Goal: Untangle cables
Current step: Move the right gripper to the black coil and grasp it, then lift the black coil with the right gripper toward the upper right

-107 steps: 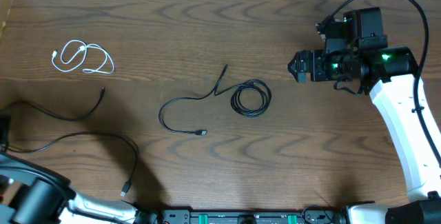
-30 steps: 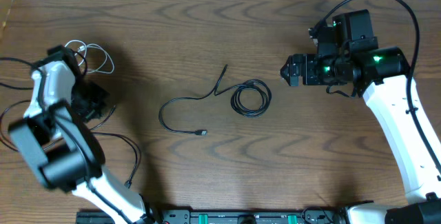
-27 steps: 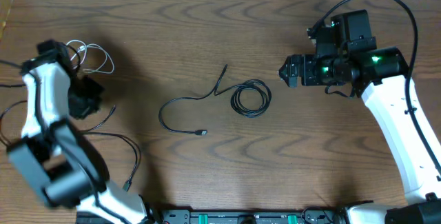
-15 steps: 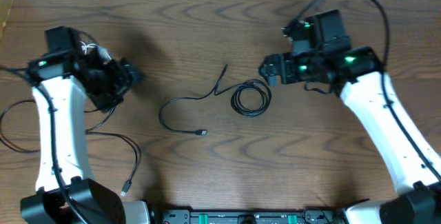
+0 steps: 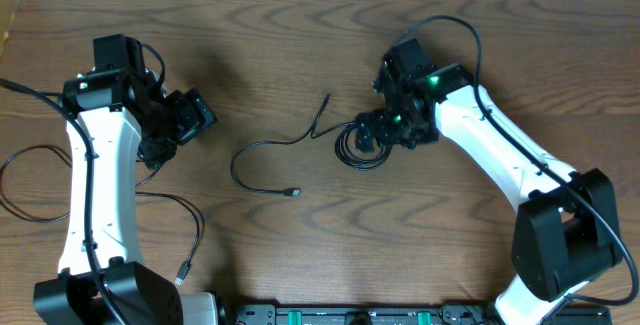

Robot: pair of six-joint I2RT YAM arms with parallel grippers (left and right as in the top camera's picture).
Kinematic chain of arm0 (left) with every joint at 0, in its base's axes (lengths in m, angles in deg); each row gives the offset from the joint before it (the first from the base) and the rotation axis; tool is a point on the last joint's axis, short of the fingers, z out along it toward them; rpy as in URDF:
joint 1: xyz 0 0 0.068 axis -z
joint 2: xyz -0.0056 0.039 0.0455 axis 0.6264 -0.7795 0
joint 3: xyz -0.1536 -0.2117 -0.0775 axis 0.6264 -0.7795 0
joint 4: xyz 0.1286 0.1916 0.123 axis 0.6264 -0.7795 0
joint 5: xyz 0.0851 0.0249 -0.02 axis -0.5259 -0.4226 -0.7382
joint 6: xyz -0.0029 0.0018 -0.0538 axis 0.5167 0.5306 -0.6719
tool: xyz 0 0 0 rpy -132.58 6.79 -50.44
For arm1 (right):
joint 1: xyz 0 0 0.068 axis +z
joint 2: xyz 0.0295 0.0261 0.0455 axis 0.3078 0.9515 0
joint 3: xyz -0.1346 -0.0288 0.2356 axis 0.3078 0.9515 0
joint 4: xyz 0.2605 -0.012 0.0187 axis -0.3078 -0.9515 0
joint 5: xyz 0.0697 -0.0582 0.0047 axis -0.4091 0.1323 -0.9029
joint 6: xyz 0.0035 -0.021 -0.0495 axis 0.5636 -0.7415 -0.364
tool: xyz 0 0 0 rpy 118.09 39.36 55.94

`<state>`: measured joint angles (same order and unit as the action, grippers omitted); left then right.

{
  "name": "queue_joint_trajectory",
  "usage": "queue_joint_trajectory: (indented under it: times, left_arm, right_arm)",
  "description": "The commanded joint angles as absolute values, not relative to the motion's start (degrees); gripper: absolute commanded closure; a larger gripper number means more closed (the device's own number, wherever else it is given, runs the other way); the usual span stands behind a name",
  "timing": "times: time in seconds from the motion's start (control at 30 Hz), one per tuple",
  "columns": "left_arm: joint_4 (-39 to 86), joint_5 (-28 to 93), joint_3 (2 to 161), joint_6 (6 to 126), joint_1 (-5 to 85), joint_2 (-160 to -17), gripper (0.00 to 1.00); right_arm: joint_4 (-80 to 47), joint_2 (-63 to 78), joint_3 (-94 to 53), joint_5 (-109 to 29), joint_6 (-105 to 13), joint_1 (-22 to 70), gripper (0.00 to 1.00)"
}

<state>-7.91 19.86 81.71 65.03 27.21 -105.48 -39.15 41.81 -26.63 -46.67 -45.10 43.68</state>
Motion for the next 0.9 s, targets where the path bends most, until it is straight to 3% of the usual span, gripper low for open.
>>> queue_joint_trajectory:
  times: [0.0, 0.2, 0.43, 0.47, 0.73, 0.87]
  left_arm:
    - [-8.12, 18.57, 81.73, 64.44, 27.08, -106.14, 0.08]
    - [-8.1, 18.57, 81.73, 64.42, 27.08, -106.14, 0.07]
    - [-8.1, 18.57, 81.73, 64.42, 27.08, -106.14, 0.05]
    - [-8.12, 18.57, 81.75, 64.42, 27.08, -106.14, 0.0]
    - [-8.1, 18.57, 81.75, 64.42, 27.08, -106.14, 0.01]
    - [-8.1, 18.57, 81.75, 64.42, 27.08, -106.14, 0.01]
  right_arm:
    - [-42.12, 41.85, -26.79, -44.85, -42.54, 43.42, 0.01]
    - [-42.45, 41.98, -25.8, -46.12, -42.3, 45.37, 0.01]
    - [-31.24, 41.98, -17.76, -45.58, -27.59, 49.39, 0.02]
    - [-28.26, 41.98, -15.51, -45.55, -25.58, 49.65, 0.03]
    - [-21.77, 41.96, -12.27, -45.1, -23.61, 49.19, 0.32]
    - [-20.48, 41.96, -12.3, -43.11, -23.63, 48.19, 0.37]
